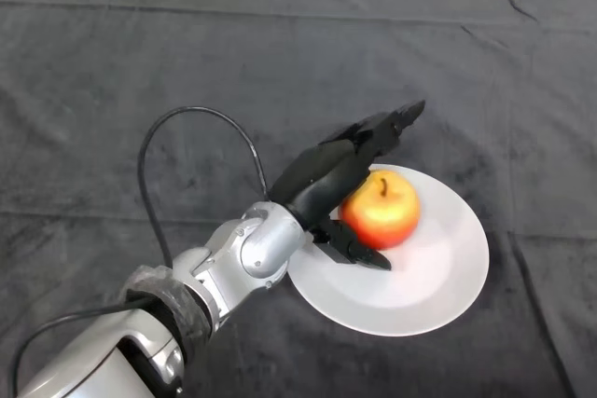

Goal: Move the apple to the plate

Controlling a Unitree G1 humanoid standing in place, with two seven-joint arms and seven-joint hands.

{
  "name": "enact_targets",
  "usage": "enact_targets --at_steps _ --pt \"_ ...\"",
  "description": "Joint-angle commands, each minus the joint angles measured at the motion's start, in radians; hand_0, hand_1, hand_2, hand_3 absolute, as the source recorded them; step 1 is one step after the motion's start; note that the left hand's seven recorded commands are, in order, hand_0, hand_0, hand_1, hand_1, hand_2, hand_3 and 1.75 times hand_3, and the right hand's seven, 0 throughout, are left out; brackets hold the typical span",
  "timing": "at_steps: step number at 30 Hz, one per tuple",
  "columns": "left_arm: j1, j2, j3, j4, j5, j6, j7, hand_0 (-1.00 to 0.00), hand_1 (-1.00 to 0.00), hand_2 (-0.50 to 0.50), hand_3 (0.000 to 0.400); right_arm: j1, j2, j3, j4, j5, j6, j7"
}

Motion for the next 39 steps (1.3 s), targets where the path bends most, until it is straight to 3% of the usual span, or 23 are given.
enact_targets --at_steps 1,17,39 --pt "-0.044 0.038 -0.026 0.009 0.001 0.006 0.013 0.0 0.0 0.0 0.0 0.065 0.04 0.028 0.04 -0.0177 0.004 0.0111" --pt "-0.034 0.106 0.08 0.049 -0.009 -0.053 0.035 0.0 0.0 0.0 0.0 0.065 0.04 0.0282 0.041 -0.0178 0.004 0.0108" --pt "0.038 0.225 0.261 0.089 -0.033 -0.156 0.048 0.0 0.0 0.0 0.0 0.065 0.04 0.0284 0.041 -0.0177 0.003 0.0107"
